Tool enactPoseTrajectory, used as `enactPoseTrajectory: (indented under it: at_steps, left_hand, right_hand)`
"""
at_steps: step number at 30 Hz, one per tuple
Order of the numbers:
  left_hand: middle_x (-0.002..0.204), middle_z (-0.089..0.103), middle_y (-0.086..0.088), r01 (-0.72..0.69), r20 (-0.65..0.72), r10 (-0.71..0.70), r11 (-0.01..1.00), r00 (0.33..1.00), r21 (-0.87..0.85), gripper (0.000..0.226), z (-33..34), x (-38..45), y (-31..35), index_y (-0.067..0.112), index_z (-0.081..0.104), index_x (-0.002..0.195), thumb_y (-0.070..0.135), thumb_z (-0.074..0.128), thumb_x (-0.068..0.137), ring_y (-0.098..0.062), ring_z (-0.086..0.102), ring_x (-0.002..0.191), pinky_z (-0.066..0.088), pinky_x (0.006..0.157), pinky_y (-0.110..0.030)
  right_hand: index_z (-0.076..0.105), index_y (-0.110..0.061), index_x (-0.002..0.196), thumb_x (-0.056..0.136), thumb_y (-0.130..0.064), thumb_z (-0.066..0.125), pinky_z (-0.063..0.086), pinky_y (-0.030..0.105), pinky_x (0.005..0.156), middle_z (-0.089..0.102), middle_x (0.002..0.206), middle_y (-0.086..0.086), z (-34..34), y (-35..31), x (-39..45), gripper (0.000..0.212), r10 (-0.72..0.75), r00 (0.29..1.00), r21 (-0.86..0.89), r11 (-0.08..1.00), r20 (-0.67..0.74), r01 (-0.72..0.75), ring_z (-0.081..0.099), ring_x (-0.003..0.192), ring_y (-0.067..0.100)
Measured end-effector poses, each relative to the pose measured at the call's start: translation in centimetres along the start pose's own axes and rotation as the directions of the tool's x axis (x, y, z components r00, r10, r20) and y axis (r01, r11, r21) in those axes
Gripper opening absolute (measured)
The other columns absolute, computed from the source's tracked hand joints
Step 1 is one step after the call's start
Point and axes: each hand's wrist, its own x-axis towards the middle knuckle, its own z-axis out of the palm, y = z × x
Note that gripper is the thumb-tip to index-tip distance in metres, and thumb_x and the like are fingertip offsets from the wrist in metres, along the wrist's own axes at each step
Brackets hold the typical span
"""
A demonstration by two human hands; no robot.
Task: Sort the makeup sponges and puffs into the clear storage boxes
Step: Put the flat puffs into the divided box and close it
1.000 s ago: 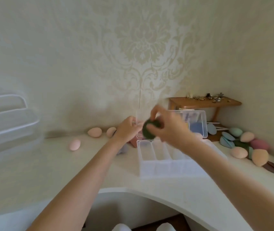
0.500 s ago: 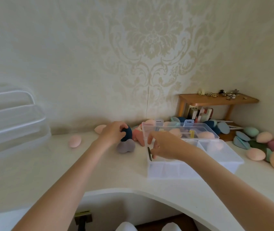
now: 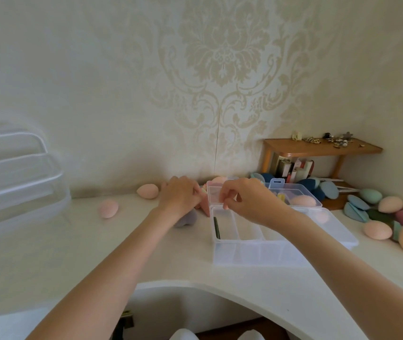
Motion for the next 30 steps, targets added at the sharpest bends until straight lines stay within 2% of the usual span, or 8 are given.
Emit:
enactPoseTrajectory:
  at_steps: [5,9,13,16,18,23,27,30]
  left_hand:
    - [0.101,0.064,-0.004,0.021,0.081,-0.032,0.990,0.996,0.141,0.025,0.8,-0.2,1.2,0.018,0.065,0.085,0.037,0.050,0.089,-0.027,0.051,0.108,0.032,0.090,-0.036]
    - [0.062,0.060,0.003,0.228,0.107,-0.210,0.952,0.972,-0.205,0.031,-2.3,0.0,1.2,0.017,0.052,0.053,0.023,0.055,0.083,-0.023,0.058,0.074,0.038,0.063,-0.028]
    - [0.073,0.059,0.006,0.155,-0.040,-0.227,0.772,0.973,-0.616,0.012,-5.2,-0.6,1.7,0.014,0.057,0.078,0.024,0.058,0.085,-0.019,0.057,0.078,0.044,0.071,-0.029]
    - [0.081,0.063,0.000,0.079,0.075,-0.037,0.704,0.997,-0.705,0.011,-6.3,-1.8,3.2,0.013,0.060,0.088,0.024,0.062,0.085,-0.015,0.057,0.072,0.045,0.071,-0.025]
    - [0.082,0.065,-0.006,0.103,0.174,0.029,0.705,0.984,-0.702,0.012,-6.3,-2.4,3.5,0.012,0.062,0.089,0.023,0.064,0.084,-0.018,0.057,0.072,0.045,0.072,-0.029]
    - [0.083,0.057,0.006,0.096,0.250,0.029,0.875,0.968,-0.475,0.015,-4.9,-2.5,2.6,0.024,0.056,0.087,0.030,0.068,0.081,-0.011,0.053,0.073,0.041,0.065,-0.025]
    - [0.072,0.048,0.007,0.133,0.360,0.017,0.913,0.933,-0.386,0.035,-3.7,-4.1,3.1,0.021,0.047,0.101,0.034,0.069,0.077,-0.009,0.047,0.063,0.035,0.053,-0.024]
    - [0.067,0.045,0.006,0.126,0.390,0.024,0.926,0.921,-0.355,0.042,-3.1,-4.9,3.6,0.019,0.045,0.115,0.028,0.066,0.080,-0.006,0.044,0.059,0.030,0.051,-0.021]
  right_hand:
    - [0.068,-0.012,0.096,0.089,-0.009,0.053,0.045,0.015,0.071,0.065,0.087,-0.003,-0.1,0.5,0.2,0.017,-0.008,1.000,0.018,1.000,0.005,0.008,0.053,0.075,0.005]
    - [0.068,-0.012,0.096,0.089,-0.009,0.053,0.045,0.018,0.073,0.068,0.088,0.000,-0.3,1.3,0.1,0.017,0.030,0.999,0.043,0.999,0.011,-0.031,0.057,0.079,0.010]
    - [0.056,-0.016,0.113,0.091,-0.018,0.057,0.046,0.014,0.067,0.062,0.100,-0.002,-0.5,0.9,1.0,0.023,0.103,0.990,0.216,0.973,-0.093,-0.081,0.057,0.078,0.008]
    - [0.047,-0.017,0.124,0.089,-0.023,0.061,0.052,0.022,0.063,0.062,0.101,0.001,-0.8,0.4,1.6,0.038,0.222,0.963,0.491,0.863,-0.154,-0.121,0.061,0.072,0.014]
    - [0.054,-0.013,0.110,0.088,-0.018,0.063,0.048,0.021,0.055,0.068,0.081,0.007,-1.2,0.5,1.5,0.025,0.254,0.954,0.578,0.808,-0.161,-0.118,0.057,0.051,0.008]
    - [0.052,-0.015,0.083,0.081,-0.012,0.067,0.042,0.013,0.046,0.061,0.057,-0.001,-2.1,1.1,0.2,0.016,0.263,0.953,0.364,0.911,-0.148,-0.195,0.049,0.036,-0.002]
    - [0.052,-0.019,0.071,0.078,-0.015,0.068,0.043,0.017,0.055,0.059,0.066,-0.006,-0.5,0.1,-0.8,0.019,0.197,0.980,0.155,0.968,0.009,-0.196,0.055,0.059,0.005]
    - [0.058,-0.019,0.078,0.079,-0.019,0.066,0.050,0.029,0.071,0.056,0.074,-0.006,1.5,-0.4,-1.2,0.008,0.167,0.986,0.035,0.985,-0.024,-0.166,0.056,0.076,0.015]
